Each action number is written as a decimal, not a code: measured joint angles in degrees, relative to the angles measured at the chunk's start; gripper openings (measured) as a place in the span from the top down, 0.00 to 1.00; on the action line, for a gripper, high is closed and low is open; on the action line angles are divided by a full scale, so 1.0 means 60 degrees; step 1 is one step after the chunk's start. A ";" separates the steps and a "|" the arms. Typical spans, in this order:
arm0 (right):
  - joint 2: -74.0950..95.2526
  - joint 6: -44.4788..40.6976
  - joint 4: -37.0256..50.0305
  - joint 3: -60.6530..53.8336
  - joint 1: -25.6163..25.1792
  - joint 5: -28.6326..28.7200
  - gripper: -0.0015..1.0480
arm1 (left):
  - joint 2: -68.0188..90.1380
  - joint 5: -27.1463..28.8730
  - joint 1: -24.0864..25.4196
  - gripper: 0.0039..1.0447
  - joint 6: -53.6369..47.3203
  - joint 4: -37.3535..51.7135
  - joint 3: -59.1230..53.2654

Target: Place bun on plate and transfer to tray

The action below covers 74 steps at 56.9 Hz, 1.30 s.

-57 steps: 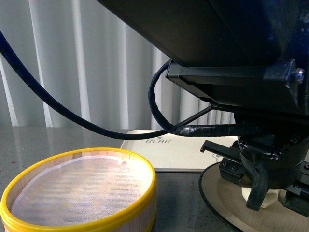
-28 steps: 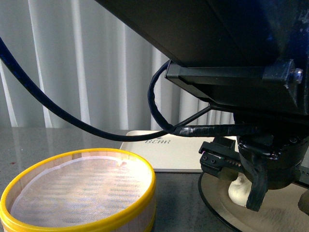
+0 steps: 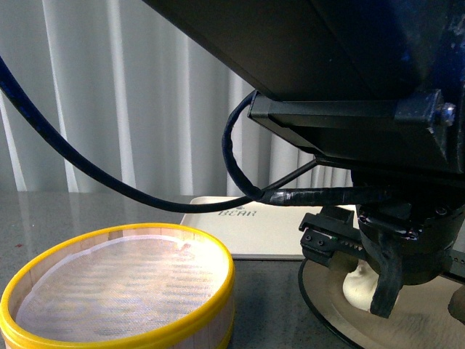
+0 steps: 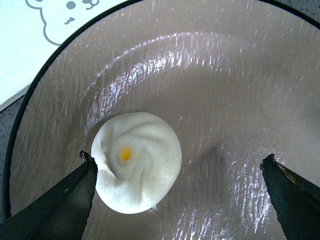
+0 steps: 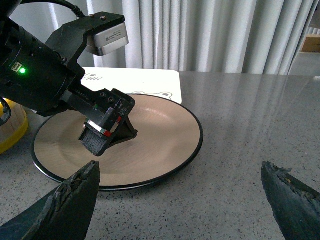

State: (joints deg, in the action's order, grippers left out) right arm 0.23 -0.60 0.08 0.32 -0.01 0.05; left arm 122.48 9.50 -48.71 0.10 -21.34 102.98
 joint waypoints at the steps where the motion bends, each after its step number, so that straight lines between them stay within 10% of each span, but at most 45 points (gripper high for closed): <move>1: 0.0000 0.0000 0.0000 0.0000 0.0000 0.0000 0.08 | 0.0000 0.0029 -0.0004 0.06 0.0022 0.0015 0.0000; 34: 0.0000 0.0000 0.0000 0.0000 0.0000 0.0000 0.08 | -0.0798 0.0936 0.0583 0.06 0.2051 0.2707 -0.0809; 74: 0.0000 0.0000 0.0000 0.0000 0.0000 0.0000 0.08 | -0.4116 0.1708 0.4291 0.06 0.2499 0.4513 -0.5147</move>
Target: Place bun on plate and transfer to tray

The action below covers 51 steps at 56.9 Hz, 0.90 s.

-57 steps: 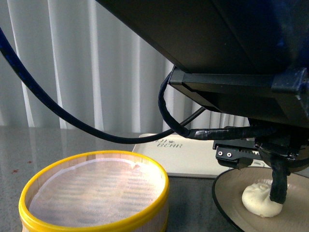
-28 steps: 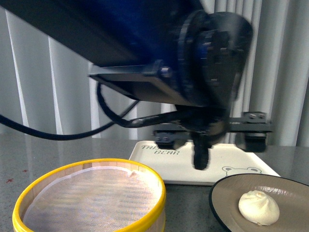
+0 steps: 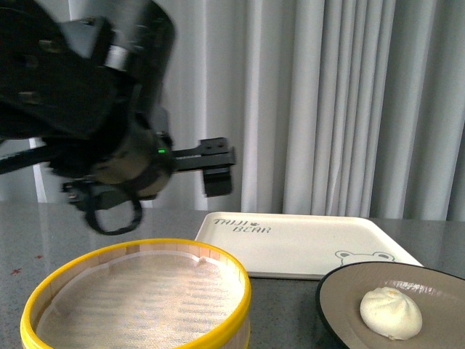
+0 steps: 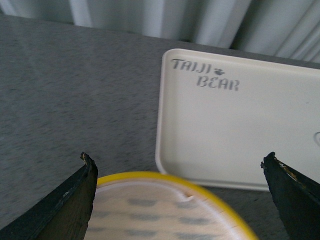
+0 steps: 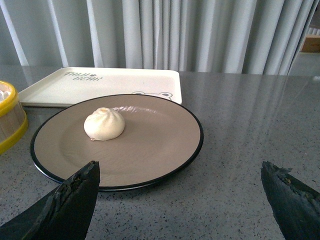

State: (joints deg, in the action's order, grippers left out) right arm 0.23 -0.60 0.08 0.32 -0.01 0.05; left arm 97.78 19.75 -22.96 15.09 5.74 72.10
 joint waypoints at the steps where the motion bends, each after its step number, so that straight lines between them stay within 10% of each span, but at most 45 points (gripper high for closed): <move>1: 0.0000 0.0000 0.0000 0.0000 0.0000 0.0000 0.08 | -0.0168 -0.0051 0.0073 0.06 -0.0044 0.0040 -0.0222; 32: 0.0000 0.0000 0.0000 0.0000 0.0000 0.0004 0.08 | -0.2426 -0.0605 0.0812 0.95 -0.0277 0.0390 -0.2965; 51: 0.0000 0.0000 0.0000 0.0000 0.0000 0.0004 0.08 | -0.3661 -0.1523 0.1133 0.96 0.0193 0.1450 -0.4634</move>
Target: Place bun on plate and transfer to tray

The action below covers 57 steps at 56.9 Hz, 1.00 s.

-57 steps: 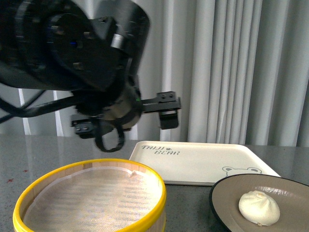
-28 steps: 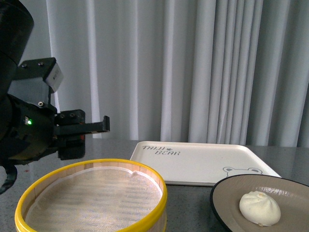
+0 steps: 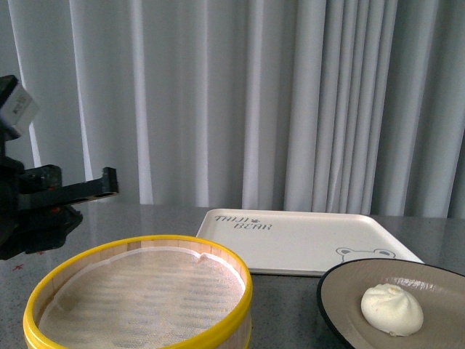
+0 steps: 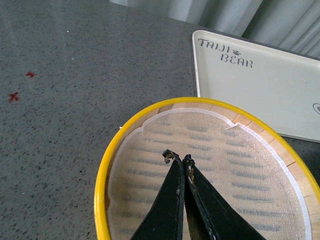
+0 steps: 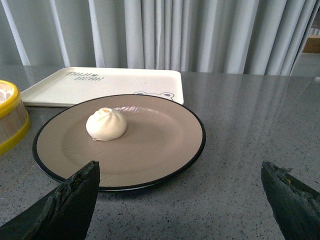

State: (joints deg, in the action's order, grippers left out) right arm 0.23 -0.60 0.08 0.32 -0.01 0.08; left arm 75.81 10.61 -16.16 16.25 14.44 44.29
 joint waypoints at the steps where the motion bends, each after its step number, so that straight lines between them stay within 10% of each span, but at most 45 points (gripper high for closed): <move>1: 0.0000 0.0000 0.0000 0.0000 0.0000 0.0000 0.08 | -0.0153 -0.0036 0.0026 0.96 0.0033 0.0025 -0.0168; 26: 0.0000 0.0000 0.0000 0.0000 0.0000 0.0000 0.08 | -0.2419 0.0277 -0.0142 0.96 0.0135 0.0189 -0.2484; 34: 0.0000 0.0000 0.0000 0.0000 0.0000 0.0000 0.08 | -0.2404 0.0448 -0.0197 0.70 -0.0062 0.0430 -0.2579; 43: 0.0000 0.0000 0.0000 0.0000 0.0000 -0.0004 0.08 | -0.2903 0.0539 0.0277 0.97 -0.1949 0.4124 -0.4375; 57: 0.0000 0.0000 0.0000 0.0000 0.0000 0.0000 0.08 | -0.4350 -0.0262 0.1107 0.96 -0.2532 0.4076 -0.5661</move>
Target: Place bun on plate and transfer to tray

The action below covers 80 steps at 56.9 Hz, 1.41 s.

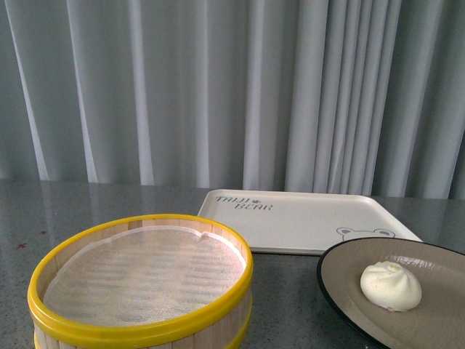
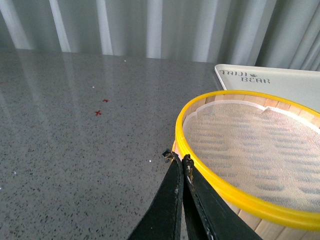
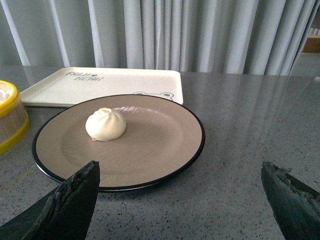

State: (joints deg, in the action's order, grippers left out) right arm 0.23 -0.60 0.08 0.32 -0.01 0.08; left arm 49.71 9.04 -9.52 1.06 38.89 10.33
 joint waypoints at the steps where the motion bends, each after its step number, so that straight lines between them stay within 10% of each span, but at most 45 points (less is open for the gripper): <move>1: 0.0000 0.0000 0.0000 0.0000 0.0000 0.0000 0.08 | -0.0113 -0.0051 0.0051 0.96 -0.0007 -0.0033 -0.0076; 28: 0.0000 0.0000 0.0000 0.0000 0.0000 -0.0004 0.08 | -0.2783 -0.1446 0.1559 0.96 -0.0102 -0.1548 -0.1206; 80: 0.0000 0.0000 0.0000 0.0000 0.0000 -0.0004 0.08 | -0.6175 -0.1504 0.1566 0.96 -0.0109 -0.4335 -0.1475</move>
State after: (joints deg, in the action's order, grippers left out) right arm 0.23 -0.60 0.08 0.32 -0.01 0.05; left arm 12.67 0.01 -0.12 0.40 12.88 1.48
